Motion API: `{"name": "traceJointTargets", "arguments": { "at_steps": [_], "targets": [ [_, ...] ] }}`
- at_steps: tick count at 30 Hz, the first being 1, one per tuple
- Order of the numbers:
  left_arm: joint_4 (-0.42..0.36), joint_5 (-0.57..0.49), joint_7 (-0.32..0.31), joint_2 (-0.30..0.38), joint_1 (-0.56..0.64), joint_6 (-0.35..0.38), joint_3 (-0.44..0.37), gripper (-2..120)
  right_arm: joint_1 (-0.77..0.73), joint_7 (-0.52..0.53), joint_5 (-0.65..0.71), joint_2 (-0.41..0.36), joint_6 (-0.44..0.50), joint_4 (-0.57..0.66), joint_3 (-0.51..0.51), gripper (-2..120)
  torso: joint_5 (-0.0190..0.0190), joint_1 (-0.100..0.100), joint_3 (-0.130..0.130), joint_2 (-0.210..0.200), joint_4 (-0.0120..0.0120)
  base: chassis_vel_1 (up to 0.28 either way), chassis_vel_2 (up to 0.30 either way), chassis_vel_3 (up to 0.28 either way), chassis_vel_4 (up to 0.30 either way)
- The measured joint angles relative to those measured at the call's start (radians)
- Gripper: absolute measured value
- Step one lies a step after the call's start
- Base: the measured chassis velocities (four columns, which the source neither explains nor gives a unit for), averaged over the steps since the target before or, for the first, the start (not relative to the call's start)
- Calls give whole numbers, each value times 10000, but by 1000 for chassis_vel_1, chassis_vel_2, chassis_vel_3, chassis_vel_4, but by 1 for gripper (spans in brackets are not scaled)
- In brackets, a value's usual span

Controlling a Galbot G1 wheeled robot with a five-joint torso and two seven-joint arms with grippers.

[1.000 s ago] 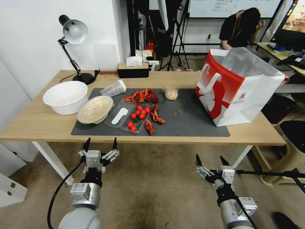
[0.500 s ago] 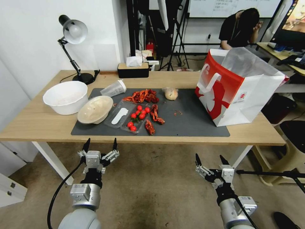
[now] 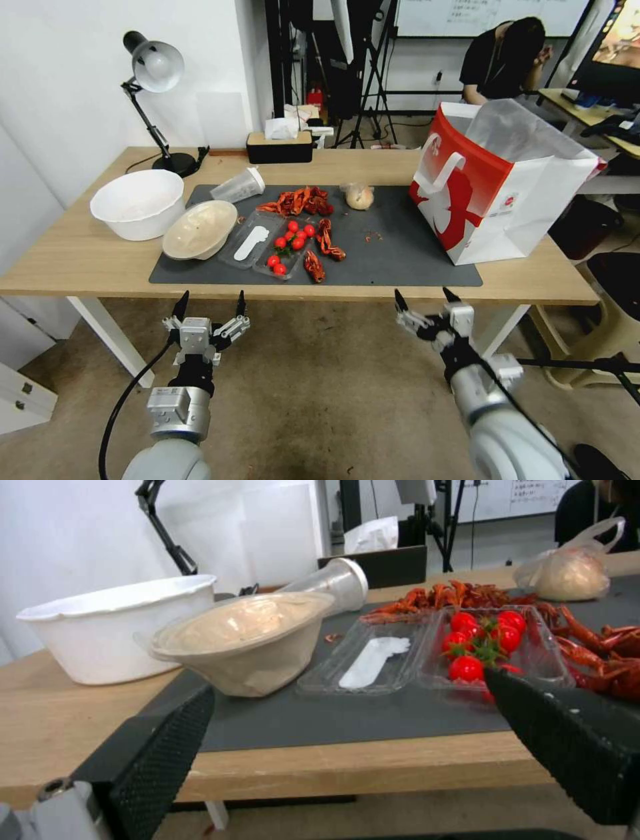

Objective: Pick up the trash from the table and place it into the takeout bag.

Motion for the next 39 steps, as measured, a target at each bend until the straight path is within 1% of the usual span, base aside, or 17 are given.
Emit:
{"name": "traceJointTargets", "arguments": {
  "at_steps": [5, 8, 11, 14, 16, 18, 19, 20, 22, 23, 26, 27, 29, 31, 33, 35, 39],
  "targets": [
    [-12, 87, 3, -57, 55, -6, -43, 100, 1464, 0, 622, -470, -69, -667, -615, 100, 0, 0, 0, 0, -3, 0, 0, 0, 0],
    [-13, 93, 3, -68, 61, -8, -49, 100, 1711, 5, 705, -514, -69, -811, -767, 100, -2, 0, 0, 0, -1, 0, 0, 0, 0],
    [-12, 105, 3, -87, 69, -13, -59, 100, 2472, 52, 952, -584, -74, -1277, -1150, 100, 2, 0, 0, 0, -4, 0, 0, 0, 0],
    [21, 127, 4, -128, 81, -17, -63, 100, 3874, 270, 1276, -651, -113, -2219, -1889, 100, 3, 0, 0, 0, -2, 0, 0, 0, 0],
    [26, 129, 3, -130, 84, -18, -64, 100, 4054, 304, 1301, -658, -122, -2341, -1987, 100, 3, 0, 1, -1, -3, 0, 0, 0, 0],
    [47, 132, 3, -137, 90, -22, -70, 100, 5057, 534, 1482, -666, -209, -3006, -2537, 100, -6, 0, 0, 0, -2, 0, 0, 0, 0],
    [47, 132, 3, -137, 90, -22, -70, 100, 5057, 534, 1482, -666, -209, -3006, -2537, 100, -6, 0, 0, 0, -2, 0, 0, 0, 0],
    [60, 132, 2, -141, 93, -26, -88, 100, 5518, 652, 1591, -631, -251, -3350, -2851, 100, 4, 0, 0, -1, -2, 0, 0, 0, 0],
    [102, 132, -1, -163, 90, -34, -136, 100, 6550, 880, 1770, -464, -275, -4146, -3456, 100, -4, -1, 0, 0, -1, 0, 0, 0, 0],
    [102, 132, -1, -163, 90, -34, -136, 100, 6550, 880, 1770, -464, -275, -4146, -3456, 100, -4, -1, 0, 0, -1, 0, 0, 0, 0],
    [148, 145, 0, -248, 73, -38, -149, 100, 7842, 1159, 1850, -87, -389, -5444, -4148, 100, -3, -1, -1, 0, -1, 0, 0, 0, 0],
    [148, 145, 0, -248, 73, -38, -149, 100, 7842, 1159, 1850, -87, -389, -5444, -4148, 100, -3, -1, -1, 0, -1, 0, 0, 0, 0],
    [182, 168, 0, -285, 72, -52, -135, 100, 8585, 1264, 1851, 136, -444, -6365, -4470, 100, 1, -1, 0, -1, -3, 0, 0, 0, 0],
    [205, 171, 0, -293, 69, -61, -131, 100, 8812, 1289, 1849, 207, -444, -6662, -4578, 100, -4, -1, 0, 0, -3, 0, 0, 0, 0],
    [242, 177, -1, -302, 69, -104, -128, 100, 9217, 1362, 1850, 331, -510, -7233, -4777, 100, 3, 0, 0, -1, -3, 0, 0, 0, 0],
    [319, 213, 1, -313, 68, -185, -121, 100, 9786, 1428, 1850, 527, -587, -7923, -5033, 100, -3, -1, -1, -1, -2, 0, 0, 0, 0],
    [344, 234, -2, -313, 81, -224, -118, 100, 10226, 1411, 1994, 668, -822, -8494, -5231, 100, 0, 0, 0, -1, -3, 0, 0, 0, 0]
  ]
}}
